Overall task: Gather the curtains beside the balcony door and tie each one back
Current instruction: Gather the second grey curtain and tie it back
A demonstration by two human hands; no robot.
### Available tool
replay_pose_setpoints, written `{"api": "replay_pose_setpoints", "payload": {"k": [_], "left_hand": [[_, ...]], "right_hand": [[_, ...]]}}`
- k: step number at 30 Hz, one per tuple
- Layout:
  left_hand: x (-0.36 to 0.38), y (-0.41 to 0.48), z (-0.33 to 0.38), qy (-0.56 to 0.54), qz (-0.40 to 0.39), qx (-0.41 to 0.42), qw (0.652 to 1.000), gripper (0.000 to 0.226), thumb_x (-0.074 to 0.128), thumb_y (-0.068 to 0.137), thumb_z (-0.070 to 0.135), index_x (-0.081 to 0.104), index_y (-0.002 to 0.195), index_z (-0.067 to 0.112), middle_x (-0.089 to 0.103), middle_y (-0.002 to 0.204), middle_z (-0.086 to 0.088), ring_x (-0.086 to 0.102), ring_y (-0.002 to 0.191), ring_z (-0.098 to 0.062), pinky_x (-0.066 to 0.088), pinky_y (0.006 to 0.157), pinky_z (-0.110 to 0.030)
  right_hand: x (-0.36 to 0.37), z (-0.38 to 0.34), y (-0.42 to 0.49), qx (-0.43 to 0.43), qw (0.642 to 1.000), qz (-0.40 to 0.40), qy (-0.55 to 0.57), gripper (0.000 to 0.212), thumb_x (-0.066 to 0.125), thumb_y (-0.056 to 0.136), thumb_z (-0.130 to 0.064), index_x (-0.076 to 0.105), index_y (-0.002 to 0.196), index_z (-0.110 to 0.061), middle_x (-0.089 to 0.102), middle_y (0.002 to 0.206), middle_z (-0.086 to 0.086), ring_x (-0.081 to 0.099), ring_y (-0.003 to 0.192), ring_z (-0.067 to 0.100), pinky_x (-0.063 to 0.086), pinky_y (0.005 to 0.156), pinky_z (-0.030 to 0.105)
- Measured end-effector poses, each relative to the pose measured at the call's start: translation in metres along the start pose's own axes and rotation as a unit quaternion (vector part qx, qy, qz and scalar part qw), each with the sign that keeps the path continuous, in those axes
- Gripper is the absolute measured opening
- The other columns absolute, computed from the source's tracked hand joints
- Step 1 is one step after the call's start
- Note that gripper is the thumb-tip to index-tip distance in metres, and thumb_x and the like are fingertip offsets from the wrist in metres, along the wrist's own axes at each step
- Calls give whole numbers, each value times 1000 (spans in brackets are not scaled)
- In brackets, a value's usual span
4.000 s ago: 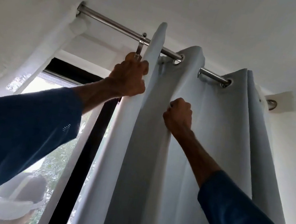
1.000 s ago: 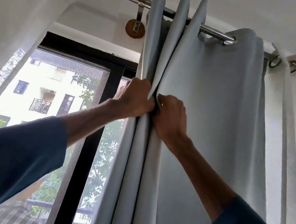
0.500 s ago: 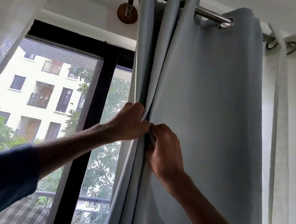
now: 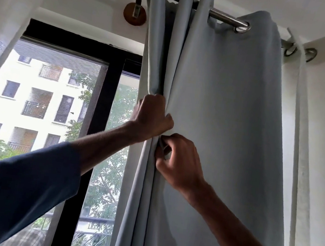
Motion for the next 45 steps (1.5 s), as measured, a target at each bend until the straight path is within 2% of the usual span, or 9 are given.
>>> {"api": "replay_pose_setpoints", "payload": {"k": [7,12,16,19,27,34,40,43,45], "left_hand": [[-4,41,16,28,32,-7,999,37,70,79,23,62,108,1,66,115,-21,64,109,-43,51,81,-40],[-2,56,16,34,28,-13,999,36,70,77,16,61,110,4,65,117,-20,61,112,-45,50,84,-41],[0,58,9,34,30,-14,999,32,69,78,14,61,107,4,65,113,-20,62,108,-45,50,82,-40],[1,59,5,31,27,-13,999,29,69,79,13,61,105,4,65,113,-21,63,107,-45,50,81,-41],[1,61,-2,14,24,24,999,28,68,84,16,59,105,-1,63,111,-25,62,103,-48,52,81,-43],[-2,64,-7,7,11,39,999,31,68,87,18,59,105,-6,63,109,-31,62,101,-49,45,73,-37],[-8,60,-11,-6,4,43,999,19,61,83,9,50,67,11,68,92,-30,68,89,-49,42,61,-36],[-8,51,-17,-11,14,26,999,27,69,86,23,61,93,-2,67,98,-29,67,93,-47,43,63,-35],[-4,39,-15,-15,1,22,1000,36,73,84,27,59,98,-3,66,100,-28,65,95,-46,43,65,-35]], "right_hand": [[-22,13,22,-9,999,21,25,24,58,94,-28,66,72,-19,69,76,-4,63,70,11,53,70,34],[-74,82,53,18,977,197,-76,37,64,84,-34,70,106,-5,66,115,16,63,110,35,50,95,47],[-134,168,67,275,932,158,-177,100,75,80,-59,35,150,0,28,158,25,25,148,42,29,116,54],[-150,210,69,371,917,97,-113,95,82,74,-61,47,137,1,50,143,23,47,133,43,44,104,50],[-115,174,101,256,942,94,-198,17,57,87,-11,64,95,3,64,111,25,62,103,47,38,71,34],[-53,68,138,85,973,56,-208,18,55,87,-17,67,95,-6,66,107,22,62,100,45,37,69,39],[-24,1,155,23,989,54,-135,16,49,84,-14,42,71,-21,65,94,14,59,94,41,30,70,34],[-29,8,135,22,992,89,-82,33,55,70,-7,25,56,-14,40,59,7,45,68,41,23,58,32],[-32,8,110,24,990,140,5,38,54,65,-8,18,53,-15,15,60,8,20,67,6,17,48,32]]}}
Point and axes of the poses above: each hand's wrist, its own y-axis towards the middle knuckle, its own x-axis out of the palm, z = x × y, the point moved 7 cm from there along y, towards the middle knuckle
